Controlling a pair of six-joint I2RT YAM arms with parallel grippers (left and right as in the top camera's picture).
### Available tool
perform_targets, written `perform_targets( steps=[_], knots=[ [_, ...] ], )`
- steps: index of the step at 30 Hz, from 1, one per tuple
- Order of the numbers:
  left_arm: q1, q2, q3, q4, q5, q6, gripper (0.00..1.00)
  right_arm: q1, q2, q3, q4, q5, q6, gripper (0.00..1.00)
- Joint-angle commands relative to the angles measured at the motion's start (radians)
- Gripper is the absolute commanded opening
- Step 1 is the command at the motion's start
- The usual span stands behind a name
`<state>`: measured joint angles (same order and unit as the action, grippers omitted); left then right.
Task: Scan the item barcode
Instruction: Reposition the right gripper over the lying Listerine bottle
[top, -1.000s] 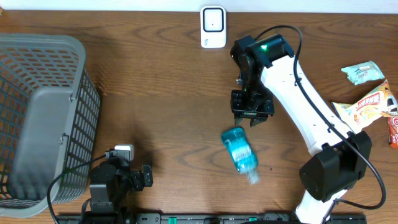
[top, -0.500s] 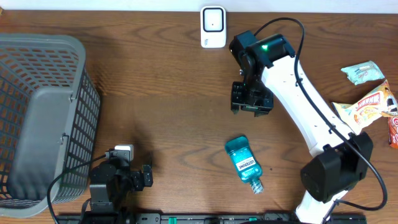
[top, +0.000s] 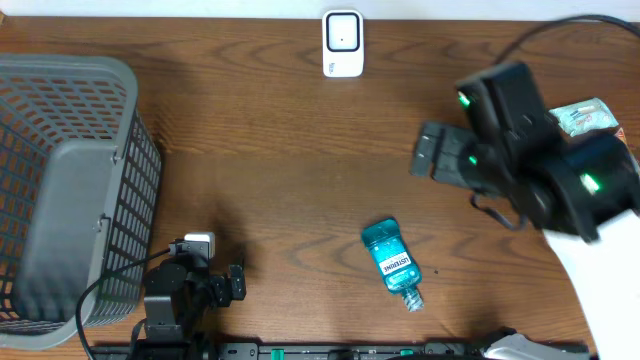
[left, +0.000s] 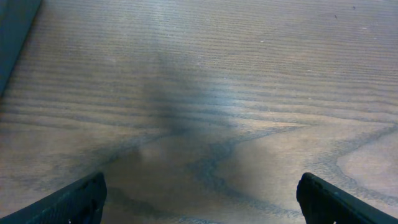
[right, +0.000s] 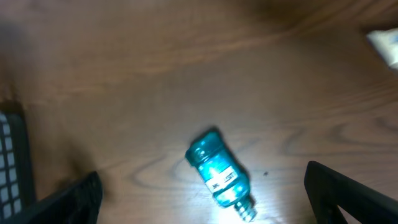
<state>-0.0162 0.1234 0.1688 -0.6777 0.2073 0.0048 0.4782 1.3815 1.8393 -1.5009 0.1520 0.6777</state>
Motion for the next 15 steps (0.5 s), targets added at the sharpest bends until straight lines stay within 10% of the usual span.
perform_targets(
  steps=[1,15],
  knots=[
    [0.0,-0.002,-0.005,-0.012,0.001,0.01,0.98,0.035,-0.012,-0.019,0.003,0.113,0.01,0.99],
    [0.0,-0.002,-0.005,-0.012,0.001,0.01,0.98,0.144,-0.037,-0.514,0.313,0.108,0.148,0.99]
  ],
)
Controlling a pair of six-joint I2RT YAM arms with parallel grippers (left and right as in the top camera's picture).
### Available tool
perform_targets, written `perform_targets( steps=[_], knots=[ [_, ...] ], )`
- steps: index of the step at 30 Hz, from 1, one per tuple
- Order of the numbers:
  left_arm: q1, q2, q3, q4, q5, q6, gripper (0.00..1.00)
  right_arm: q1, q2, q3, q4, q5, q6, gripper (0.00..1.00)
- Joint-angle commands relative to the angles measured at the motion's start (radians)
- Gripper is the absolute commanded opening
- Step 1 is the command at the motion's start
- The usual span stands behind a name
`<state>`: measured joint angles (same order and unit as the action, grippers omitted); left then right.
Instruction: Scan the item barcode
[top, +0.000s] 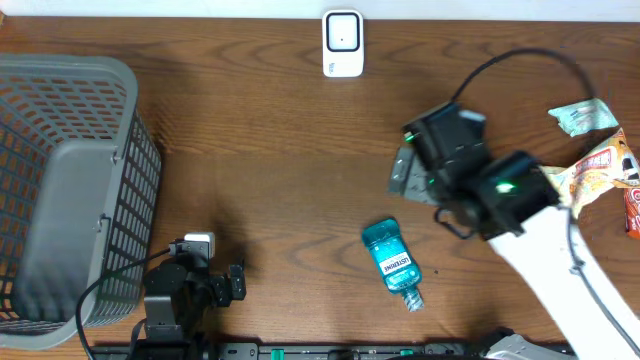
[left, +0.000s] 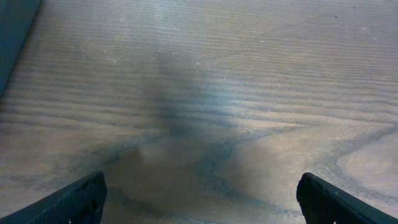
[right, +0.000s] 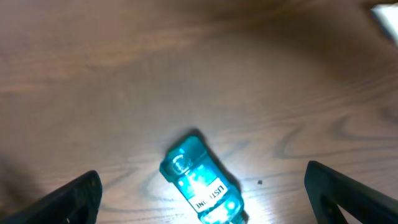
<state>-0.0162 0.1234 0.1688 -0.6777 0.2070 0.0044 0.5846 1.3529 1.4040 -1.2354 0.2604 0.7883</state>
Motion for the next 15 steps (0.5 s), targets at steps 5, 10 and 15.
perform_targets(
  steps=[5,10,15],
  knots=[
    [0.0,-0.002,-0.005,-0.012,0.002,0.01,0.98,0.103,-0.008,-0.232,0.171,0.0,0.049,0.98],
    [0.0,-0.002,-0.005,-0.012,0.002,0.01,0.98,0.143,-0.008,-0.36,0.286,-0.001,0.049,0.99],
    [0.0,-0.002,-0.005,-0.012,0.002,0.01,0.98,0.143,-0.007,-0.421,0.271,-0.019,0.033,0.99]
  ],
)
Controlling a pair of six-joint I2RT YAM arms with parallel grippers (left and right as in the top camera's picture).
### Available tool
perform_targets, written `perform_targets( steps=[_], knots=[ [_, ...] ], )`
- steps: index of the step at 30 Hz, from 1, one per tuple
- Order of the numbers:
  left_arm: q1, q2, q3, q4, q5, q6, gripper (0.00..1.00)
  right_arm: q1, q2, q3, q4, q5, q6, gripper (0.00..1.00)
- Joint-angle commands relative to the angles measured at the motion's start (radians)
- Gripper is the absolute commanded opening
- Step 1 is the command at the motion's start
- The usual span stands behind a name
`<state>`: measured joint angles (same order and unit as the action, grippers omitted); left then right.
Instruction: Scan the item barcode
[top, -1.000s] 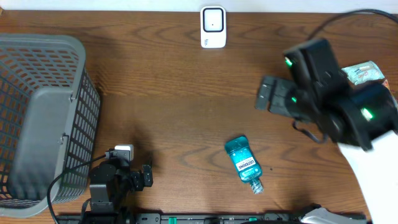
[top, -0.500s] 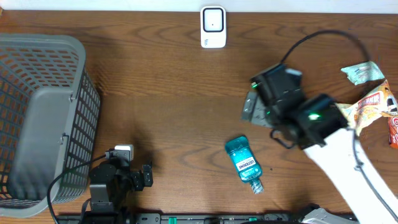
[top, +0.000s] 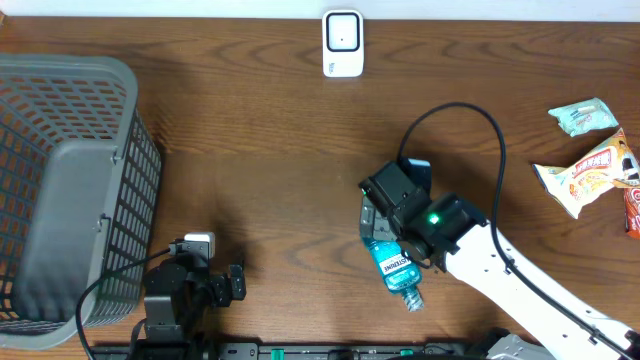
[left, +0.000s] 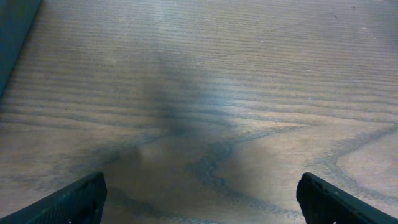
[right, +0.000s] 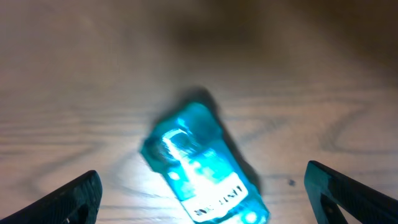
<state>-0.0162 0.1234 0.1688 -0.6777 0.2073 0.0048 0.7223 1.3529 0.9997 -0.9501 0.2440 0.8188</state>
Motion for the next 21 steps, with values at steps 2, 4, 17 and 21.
perform_targets(
  steps=[2,4,17,21],
  knots=[
    [0.0,-0.002,-0.005,-0.012,0.001,0.01,0.98,0.006,-0.006,-0.027,-0.042,-0.047,-0.023,0.99],
    [0.0,-0.002,-0.005,-0.012,0.001,0.01,0.98,0.007,-0.006,-0.041,-0.038,-0.103,-0.089,0.99],
    [0.0,-0.002,-0.005,-0.012,0.001,0.01,0.98,0.084,-0.006,-0.18,-0.037,-0.271,0.04,0.91],
    [0.0,-0.002,-0.005,-0.012,0.001,0.01,0.98,0.084,-0.006,-0.181,-0.069,-0.303,0.041,0.9]
  ],
)
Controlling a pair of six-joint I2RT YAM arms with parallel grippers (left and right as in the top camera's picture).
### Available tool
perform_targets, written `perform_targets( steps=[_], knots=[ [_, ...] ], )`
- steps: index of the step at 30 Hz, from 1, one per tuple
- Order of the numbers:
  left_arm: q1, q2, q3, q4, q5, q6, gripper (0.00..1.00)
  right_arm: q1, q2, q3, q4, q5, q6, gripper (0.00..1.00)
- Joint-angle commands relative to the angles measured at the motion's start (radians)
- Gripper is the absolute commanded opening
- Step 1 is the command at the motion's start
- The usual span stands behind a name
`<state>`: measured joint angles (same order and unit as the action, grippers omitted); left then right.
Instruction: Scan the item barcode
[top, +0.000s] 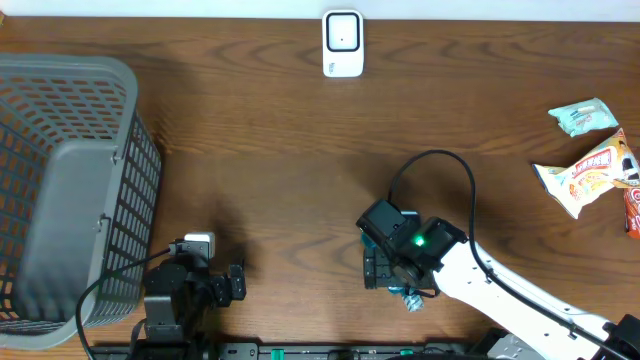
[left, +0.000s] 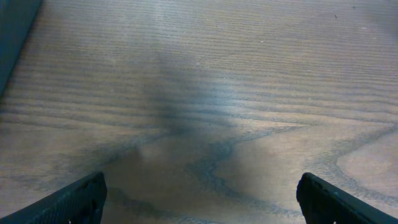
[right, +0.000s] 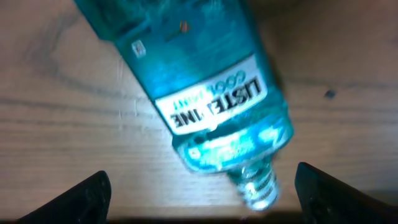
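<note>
A teal Listerine mouthwash bottle (right: 199, 81) lies flat on the wooden table, its clear cap (right: 258, 183) toward the near edge. My right gripper (right: 199, 196) is open right over it, and the bottle's neck lies between the two fingers (right: 81, 199). In the overhead view the right gripper (top: 385, 262) covers most of the bottle, and only the cap end (top: 410, 298) shows. The white barcode scanner (top: 343, 43) stands at the table's far edge. My left gripper (left: 199, 202) is open over bare wood and sits at the near left (top: 230, 283).
A large grey mesh basket (top: 60, 190) fills the left side of the table. Several snack packets (top: 585, 150) lie at the far right edge. The right arm's black cable (top: 440, 160) loops above the gripper.
My right gripper has moved toward the near edge and down, from just beyond the bottle's base to directly over it. The bottle now fills the right wrist view. The left arm is unchanged.
My right gripper was first open at the far right by the snack packets, then closer to the middle, then beside the bottle's base. It is now down over the bottle. The bottle has stayed in place and the left arm has not moved.
</note>
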<state>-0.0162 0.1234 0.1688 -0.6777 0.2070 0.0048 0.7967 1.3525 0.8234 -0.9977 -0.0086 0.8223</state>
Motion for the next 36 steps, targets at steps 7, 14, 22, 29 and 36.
perform_targets(
  steps=[7,14,22,29,36],
  knots=[
    [0.0,-0.002,-0.005,-0.012,0.002,0.01,0.98,0.01,-0.006,-0.042,-0.066,-0.05,0.037,0.96],
    [0.0,-0.002,-0.005,-0.012,0.002,0.01,0.98,0.01,-0.006,-0.117,0.014,-0.045,0.034,0.74],
    [0.0,-0.002,-0.005,-0.011,0.002,0.01,0.98,0.009,-0.006,-0.205,0.138,-0.05,0.034,0.73],
    [0.0,-0.002,-0.005,-0.012,0.002,0.01,0.98,0.009,-0.006,-0.206,0.176,-0.045,0.037,0.62],
    [0.0,-0.002,-0.005,-0.012,0.002,0.01,0.98,0.009,-0.006,-0.221,0.215,0.002,0.038,0.59]
  ],
)
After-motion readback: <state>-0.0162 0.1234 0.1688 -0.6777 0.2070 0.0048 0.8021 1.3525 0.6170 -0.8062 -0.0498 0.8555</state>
